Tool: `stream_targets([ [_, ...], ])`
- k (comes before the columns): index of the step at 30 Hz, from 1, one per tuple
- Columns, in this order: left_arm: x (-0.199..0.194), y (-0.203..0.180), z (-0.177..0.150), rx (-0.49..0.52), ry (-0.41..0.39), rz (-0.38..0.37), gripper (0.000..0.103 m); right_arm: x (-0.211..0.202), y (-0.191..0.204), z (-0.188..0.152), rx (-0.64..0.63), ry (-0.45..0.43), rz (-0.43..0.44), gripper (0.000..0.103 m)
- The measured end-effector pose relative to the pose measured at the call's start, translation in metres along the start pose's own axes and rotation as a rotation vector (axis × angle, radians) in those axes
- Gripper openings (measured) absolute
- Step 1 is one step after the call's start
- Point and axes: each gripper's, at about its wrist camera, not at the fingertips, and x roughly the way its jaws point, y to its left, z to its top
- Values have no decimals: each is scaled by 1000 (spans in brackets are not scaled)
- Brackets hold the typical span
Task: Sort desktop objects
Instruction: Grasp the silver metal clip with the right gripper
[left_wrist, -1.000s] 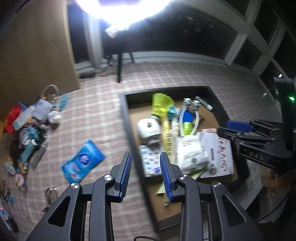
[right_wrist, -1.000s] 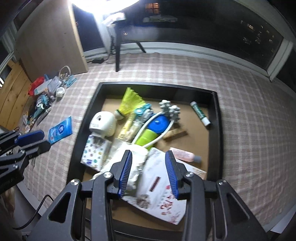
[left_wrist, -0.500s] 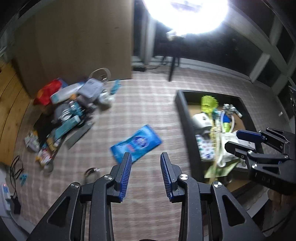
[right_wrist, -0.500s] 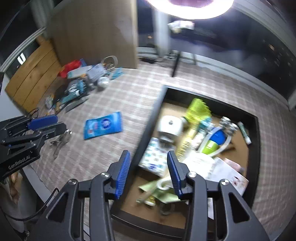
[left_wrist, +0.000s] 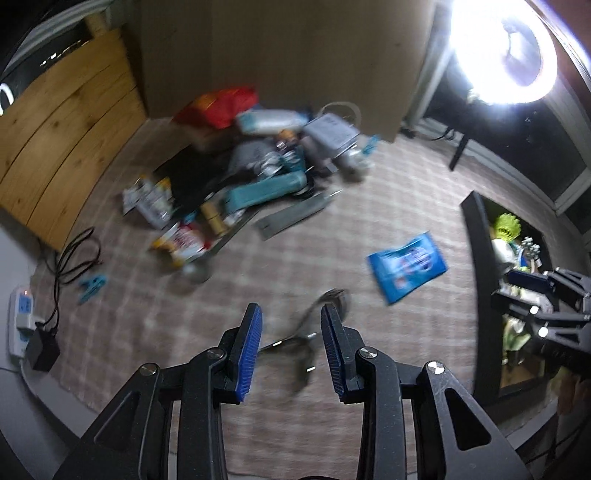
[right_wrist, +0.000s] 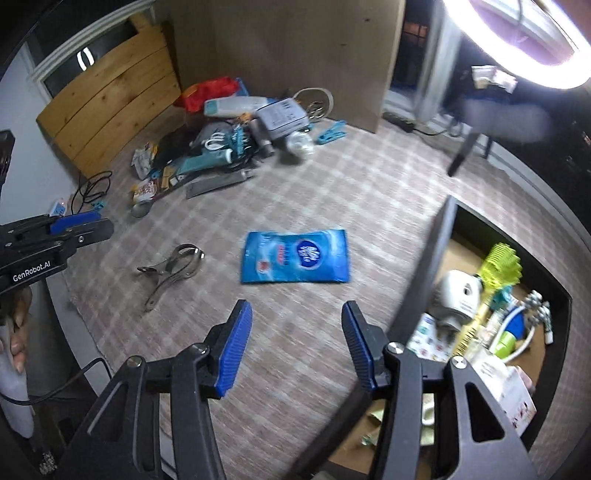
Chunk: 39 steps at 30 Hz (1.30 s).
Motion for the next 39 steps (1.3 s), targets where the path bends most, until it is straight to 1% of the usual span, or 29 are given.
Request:
stream_targets([
  [3,9,16,-8,-15,26,0,34,11,7,8,-11,20,19,50],
  [5,17,18,-12,-4,42,-11,35,19,10,12,-18,37,36,50],
  [7,30,17,-16,16,74,-33,36,27,13,16,-13,57,55,50],
  [10,45,11,-19,66,107,-32,37,38,18,19,-9,73,60,50],
  [12,54,4,-18,104,120,-47,37,45,20,21,12,79,57,50],
  [18,75,-4,-25,199,162,-95,37,67,32,22,122,122,157,50],
  [20,80,-5,-30,224,178,-112,38,74,42,24,132,125,169,50],
  [22,81,-6,-32,259,164,-120,42,80,50,28,146,130,173,48],
  [25,81,-1,-30,262,162,-156,42,94,64,36,171,163,194,37],
  [27,81,4,-30,263,158,-163,42,104,73,38,171,186,185,30],
  [28,82,6,-31,276,159,-166,40,107,76,39,171,193,176,29],
  [31,85,8,-34,319,175,-160,40,119,83,39,189,225,170,28],
  [32,86,9,-33,329,178,-161,38,122,83,40,196,231,168,26],
  [33,88,10,-33,334,181,-165,35,126,84,40,203,239,162,24],
  [35,93,11,-31,336,191,-172,18,132,85,39,214,253,154,22],
  [36,95,11,-31,341,193,-167,14,134,86,39,221,260,156,21],
  [39,98,9,-30,352,194,-184,13,141,89,40,227,267,137,20],
])
